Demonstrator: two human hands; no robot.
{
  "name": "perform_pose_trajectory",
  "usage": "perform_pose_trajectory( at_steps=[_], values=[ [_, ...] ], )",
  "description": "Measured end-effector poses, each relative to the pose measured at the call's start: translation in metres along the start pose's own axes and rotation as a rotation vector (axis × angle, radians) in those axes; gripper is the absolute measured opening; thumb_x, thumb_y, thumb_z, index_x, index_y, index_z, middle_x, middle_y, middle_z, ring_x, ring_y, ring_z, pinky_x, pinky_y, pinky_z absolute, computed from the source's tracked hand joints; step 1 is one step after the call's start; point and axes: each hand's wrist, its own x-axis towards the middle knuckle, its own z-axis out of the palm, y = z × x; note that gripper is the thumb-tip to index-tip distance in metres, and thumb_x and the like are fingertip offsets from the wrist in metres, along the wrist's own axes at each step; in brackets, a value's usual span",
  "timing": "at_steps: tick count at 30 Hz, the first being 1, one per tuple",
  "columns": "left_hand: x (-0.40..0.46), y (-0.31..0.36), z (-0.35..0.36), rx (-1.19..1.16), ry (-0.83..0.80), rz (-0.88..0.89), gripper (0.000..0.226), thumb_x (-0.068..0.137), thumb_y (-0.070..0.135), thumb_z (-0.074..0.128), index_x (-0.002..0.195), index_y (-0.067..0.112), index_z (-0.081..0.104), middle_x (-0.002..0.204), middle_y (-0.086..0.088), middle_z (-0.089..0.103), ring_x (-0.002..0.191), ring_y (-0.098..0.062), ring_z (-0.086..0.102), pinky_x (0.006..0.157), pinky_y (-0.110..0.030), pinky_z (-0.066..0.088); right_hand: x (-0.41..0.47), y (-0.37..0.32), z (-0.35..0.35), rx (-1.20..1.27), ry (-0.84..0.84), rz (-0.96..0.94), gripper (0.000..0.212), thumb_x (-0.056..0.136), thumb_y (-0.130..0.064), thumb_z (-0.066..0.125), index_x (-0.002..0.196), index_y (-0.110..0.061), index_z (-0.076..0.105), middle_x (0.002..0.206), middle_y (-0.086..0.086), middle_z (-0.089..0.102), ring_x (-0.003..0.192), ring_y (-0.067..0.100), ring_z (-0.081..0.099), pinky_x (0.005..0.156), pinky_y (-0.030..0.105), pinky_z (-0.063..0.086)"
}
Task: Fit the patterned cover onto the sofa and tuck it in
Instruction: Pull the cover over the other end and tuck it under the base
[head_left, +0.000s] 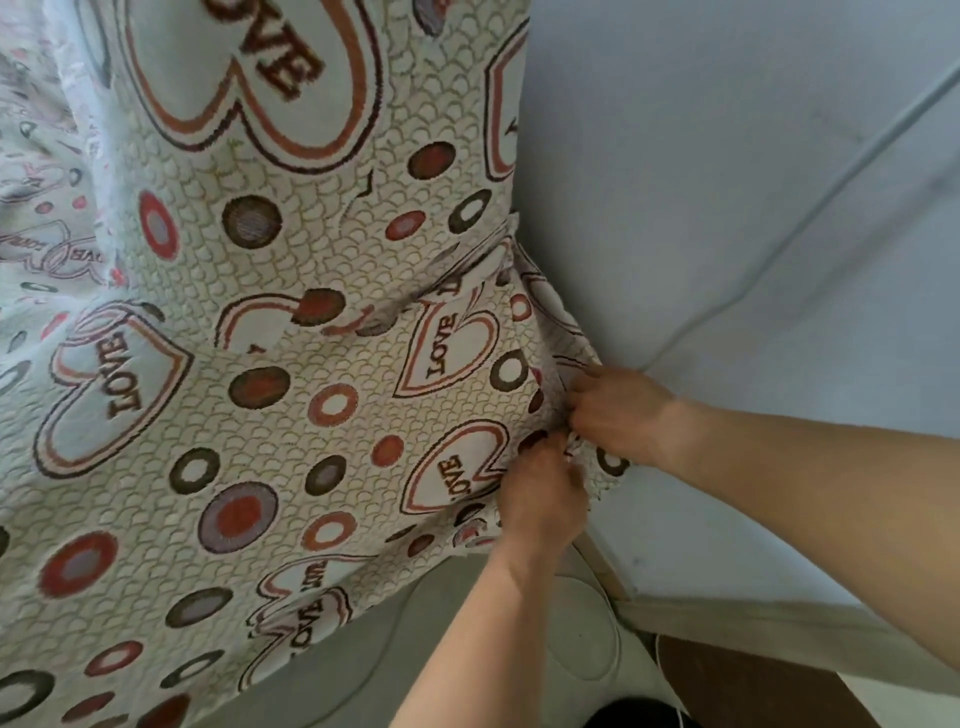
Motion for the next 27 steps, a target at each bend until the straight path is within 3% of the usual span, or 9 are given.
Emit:
perform_pose_trajectory(
  at_steps=[4,11,13,15,16,18,23,27],
  values=[
    [0.015,-0.013,0.016,-0.007,-0.082,-0.003,0.033,0.098,0.02,0.041,0.129,0.015,0.053,0.127,-0.009,0.06,0.115,-0.028,0.054,0.091,-0.034,0.042,0.013,-0.002,0.023,-0.005,-0.017,-0.006,0.031,0.094,-0.005,0.041,0.107,-0.01,0.068,0.111,0.006,0.066,0.113,0.029,0.052,0.096,0.037,0.041],
    [0.025,-0.036,0.039,0.15,-0.042,0.092,0.033,0.102,0.025,0.039,0.127,0.016,0.057,0.119,-0.01,0.066,0.108,-0.028,0.06,0.086,-0.034,0.043,0.033,-0.004,0.051,-0.031,-0.07,-0.033,0.029,0.091,-0.006,0.044,0.107,-0.008,0.068,0.112,0.011,0.067,0.119,0.031,0.049,0.103,0.042,0.037],
    [0.027,-0.042,0.048,0.165,-0.002,0.121,0.026,0.097,0.023,0.05,0.117,0.015,0.064,0.105,-0.01,0.071,0.096,-0.028,0.065,0.078,-0.034,0.048,0.037,-0.005,0.062,-0.156,0.081,-0.052,0.02,0.08,-0.014,0.061,0.093,-0.016,0.076,0.095,0.006,0.072,0.109,0.028,0.059,0.099,0.041,0.044],
    [0.03,-0.049,0.057,0.226,0.051,0.163,0.015,0.078,0.02,0.074,0.093,0.018,0.073,0.078,-0.005,0.073,0.072,-0.024,0.069,0.06,-0.029,0.053,0.038,-0.005,0.067,-0.192,0.259,-0.063,0.009,0.053,-0.015,0.08,0.058,-0.019,0.074,0.062,0.003,0.069,0.078,0.026,0.068,0.079,0.038,0.056],
    [0.031,-0.052,0.062,0.273,0.046,0.169,0.019,0.065,0.02,0.083,0.081,0.021,0.074,0.067,-0.002,0.071,0.06,-0.02,0.068,0.051,-0.026,0.052,0.039,-0.007,0.073,-0.201,0.314,-0.101,0.015,0.044,-0.012,0.082,0.049,-0.018,0.069,0.052,0.004,0.065,0.067,0.026,0.067,0.072,0.037,0.057],
    [0.036,-0.059,0.077,0.366,0.053,0.175,0.028,0.051,0.021,0.089,0.074,0.024,0.074,0.062,0.003,0.069,0.055,-0.015,0.066,0.048,-0.023,0.051,0.04,-0.009,0.081,-0.246,0.392,-0.093,0.014,0.045,-0.004,0.075,0.047,-0.016,0.068,0.051,0.007,0.064,0.064,0.028,0.065,0.071,0.037,0.058],
    [0.044,-0.071,0.101,0.548,0.053,0.191,0.034,0.048,0.02,0.09,0.078,0.024,0.074,0.067,-0.001,0.07,0.061,-0.017,0.068,0.056,-0.024,0.055,0.041,-0.01,0.099,-0.287,0.45,-0.118,0.018,0.063,-0.002,0.058,0.06,-0.013,0.072,0.067,0.011,0.069,0.076,0.031,0.068,0.081,0.04,0.056],
    [0.029,-0.077,0.096,0.535,0.109,0.345,0.053,0.054,0.015,0.087,0.105,0.021,0.074,0.069,0.001,0.07,0.047,-0.014,0.061,0.04,-0.02,0.047,0.039,-0.015,0.105,-0.198,0.52,-0.103,0.026,0.07,-0.001,0.048,0.069,-0.004,0.074,0.073,0.015,0.07,0.081,0.033,0.069,0.083,0.045,0.056]
  ],
)
